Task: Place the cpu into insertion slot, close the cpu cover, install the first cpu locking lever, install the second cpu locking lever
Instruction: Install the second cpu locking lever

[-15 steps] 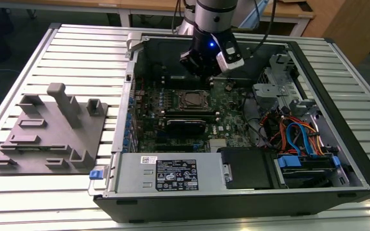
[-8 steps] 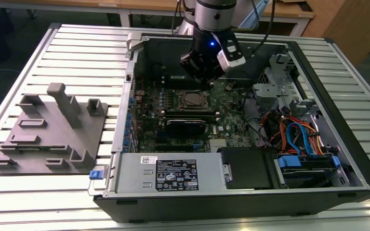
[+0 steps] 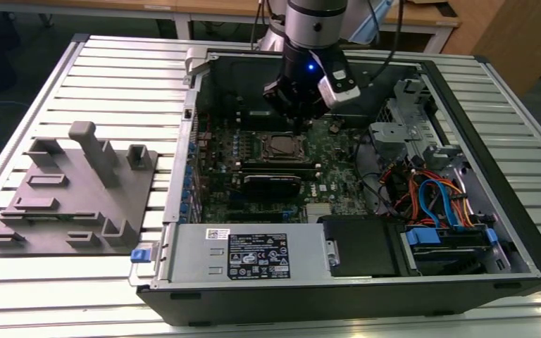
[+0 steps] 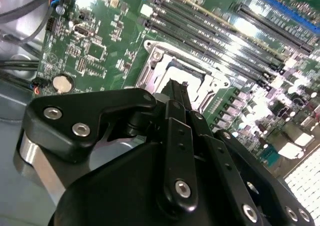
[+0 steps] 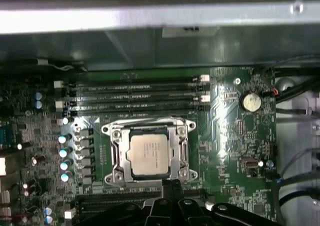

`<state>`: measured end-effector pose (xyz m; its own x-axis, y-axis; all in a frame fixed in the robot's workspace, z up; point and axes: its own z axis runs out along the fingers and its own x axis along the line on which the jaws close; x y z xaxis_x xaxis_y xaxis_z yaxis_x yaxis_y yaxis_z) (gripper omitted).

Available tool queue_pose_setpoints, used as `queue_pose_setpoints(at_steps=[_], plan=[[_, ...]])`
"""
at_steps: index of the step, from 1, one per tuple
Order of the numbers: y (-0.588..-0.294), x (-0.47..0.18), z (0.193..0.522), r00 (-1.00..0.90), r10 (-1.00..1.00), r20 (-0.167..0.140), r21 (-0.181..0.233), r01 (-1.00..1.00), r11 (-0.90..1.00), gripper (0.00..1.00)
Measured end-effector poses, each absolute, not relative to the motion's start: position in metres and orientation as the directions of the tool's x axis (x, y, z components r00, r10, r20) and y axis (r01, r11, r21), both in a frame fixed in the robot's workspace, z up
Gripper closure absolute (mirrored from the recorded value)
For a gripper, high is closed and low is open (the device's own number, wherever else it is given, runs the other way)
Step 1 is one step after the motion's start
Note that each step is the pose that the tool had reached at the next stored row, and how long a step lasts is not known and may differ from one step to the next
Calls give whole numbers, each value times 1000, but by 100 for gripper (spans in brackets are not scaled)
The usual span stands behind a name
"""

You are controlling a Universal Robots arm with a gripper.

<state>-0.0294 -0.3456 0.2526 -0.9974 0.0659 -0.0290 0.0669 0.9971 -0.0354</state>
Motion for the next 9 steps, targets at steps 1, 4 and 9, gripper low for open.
queue_pose_setpoints(at_steps=[1,4,9], plan=[[-348,-29,252,-997,66,-29,-35,67,997,90],[-353,-29,252,-997,66,-29,-36,67,997,90],[-361,-29,252,-997,66,-29,-36,67,997,90]])
